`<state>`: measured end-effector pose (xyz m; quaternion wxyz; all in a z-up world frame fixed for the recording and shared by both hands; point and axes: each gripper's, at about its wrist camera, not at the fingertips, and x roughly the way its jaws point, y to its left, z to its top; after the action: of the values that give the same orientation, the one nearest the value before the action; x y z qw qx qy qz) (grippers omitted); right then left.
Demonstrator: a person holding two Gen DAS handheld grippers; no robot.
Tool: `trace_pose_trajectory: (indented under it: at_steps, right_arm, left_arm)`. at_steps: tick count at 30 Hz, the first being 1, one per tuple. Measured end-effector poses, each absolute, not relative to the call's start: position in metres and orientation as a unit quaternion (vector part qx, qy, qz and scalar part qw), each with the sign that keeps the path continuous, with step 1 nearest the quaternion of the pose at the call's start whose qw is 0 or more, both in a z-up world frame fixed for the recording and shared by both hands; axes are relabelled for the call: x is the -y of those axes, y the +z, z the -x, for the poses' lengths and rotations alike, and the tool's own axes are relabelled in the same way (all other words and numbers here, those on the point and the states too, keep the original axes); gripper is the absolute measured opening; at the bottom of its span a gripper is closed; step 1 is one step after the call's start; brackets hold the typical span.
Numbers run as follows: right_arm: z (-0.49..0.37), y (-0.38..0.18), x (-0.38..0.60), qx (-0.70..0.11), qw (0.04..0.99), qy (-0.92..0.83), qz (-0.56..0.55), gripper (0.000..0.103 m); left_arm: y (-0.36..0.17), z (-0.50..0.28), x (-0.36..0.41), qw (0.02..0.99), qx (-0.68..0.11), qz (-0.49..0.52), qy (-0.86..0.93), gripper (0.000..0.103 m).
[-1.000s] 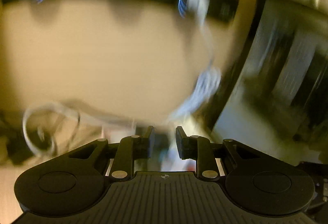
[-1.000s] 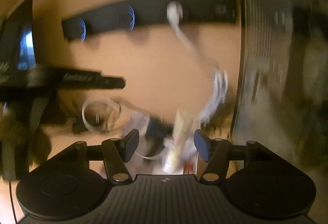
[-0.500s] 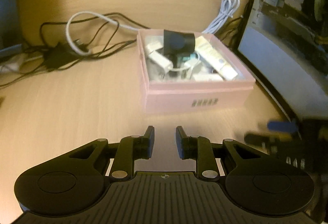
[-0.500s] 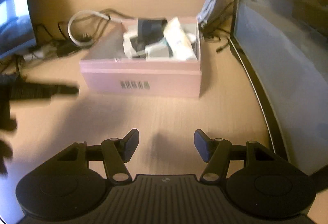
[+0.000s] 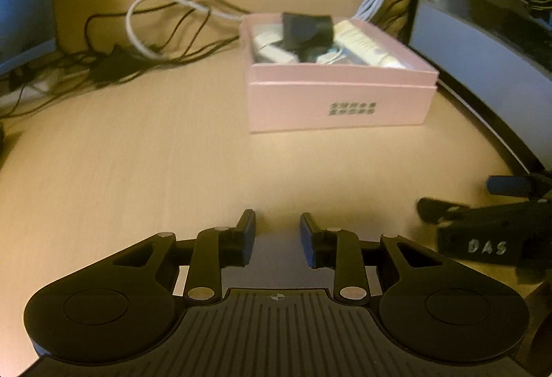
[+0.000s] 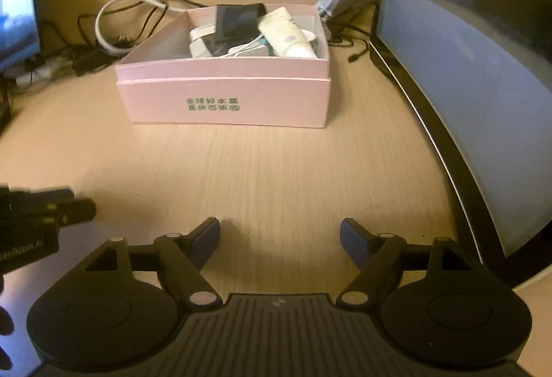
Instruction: Organize rigid objects
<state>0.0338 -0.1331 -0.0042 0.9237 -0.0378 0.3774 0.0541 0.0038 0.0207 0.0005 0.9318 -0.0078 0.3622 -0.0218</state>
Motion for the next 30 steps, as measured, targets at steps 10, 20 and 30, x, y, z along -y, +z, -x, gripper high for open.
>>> trace_pose_trajectory:
  at_steps: [10, 20, 30]
  right_arm:
    - [-0.035, -0.015, 0.152, -0.345, 0.936, 0.059, 0.019, 0.103]
    - [-0.042, -0.018, 0.150, -0.325, 0.944, 0.051, 0.014, 0.103]
    - [-0.046, -0.018, 0.149, -0.325, 0.944, 0.049, 0.014, 0.103]
  left_arm:
    - [-0.010, -0.004, 0.004, 0.953, -0.302, 0.002, 0.001, 0.032]
    - [-0.010, -0.007, 0.006, 0.953, -0.303, 0.005, 0.004, 0.032]
    - [-0.010, -0.006, 0.006, 0.953, -0.303, 0.004, 0.004, 0.032]
